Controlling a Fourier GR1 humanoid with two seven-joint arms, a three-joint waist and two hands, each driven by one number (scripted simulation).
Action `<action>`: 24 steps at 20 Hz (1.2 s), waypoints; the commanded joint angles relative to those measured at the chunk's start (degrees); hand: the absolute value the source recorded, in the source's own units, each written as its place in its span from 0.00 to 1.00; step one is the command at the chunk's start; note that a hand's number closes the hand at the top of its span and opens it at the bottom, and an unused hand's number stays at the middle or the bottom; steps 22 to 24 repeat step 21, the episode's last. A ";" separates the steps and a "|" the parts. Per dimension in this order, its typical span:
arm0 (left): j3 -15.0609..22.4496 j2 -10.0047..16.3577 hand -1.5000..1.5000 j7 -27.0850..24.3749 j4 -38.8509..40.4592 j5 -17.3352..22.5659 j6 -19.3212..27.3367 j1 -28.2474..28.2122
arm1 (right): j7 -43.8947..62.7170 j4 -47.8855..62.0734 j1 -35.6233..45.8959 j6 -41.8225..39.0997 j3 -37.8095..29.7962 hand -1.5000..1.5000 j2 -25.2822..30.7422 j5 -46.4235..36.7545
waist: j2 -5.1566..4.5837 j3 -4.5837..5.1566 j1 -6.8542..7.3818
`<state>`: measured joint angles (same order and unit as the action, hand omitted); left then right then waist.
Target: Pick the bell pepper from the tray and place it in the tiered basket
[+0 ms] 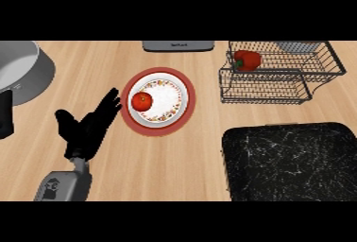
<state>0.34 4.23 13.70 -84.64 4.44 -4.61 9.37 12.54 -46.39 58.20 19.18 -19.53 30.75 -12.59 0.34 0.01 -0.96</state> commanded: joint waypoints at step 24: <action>-1.57 1.66 0.50 1.31 -2.40 1.49 -1.63 -0.99 | -11.47 -8.78 -51.35 -55.14 -37.22 0.00 31.98 29.19 | -0.19 -0.06 -0.09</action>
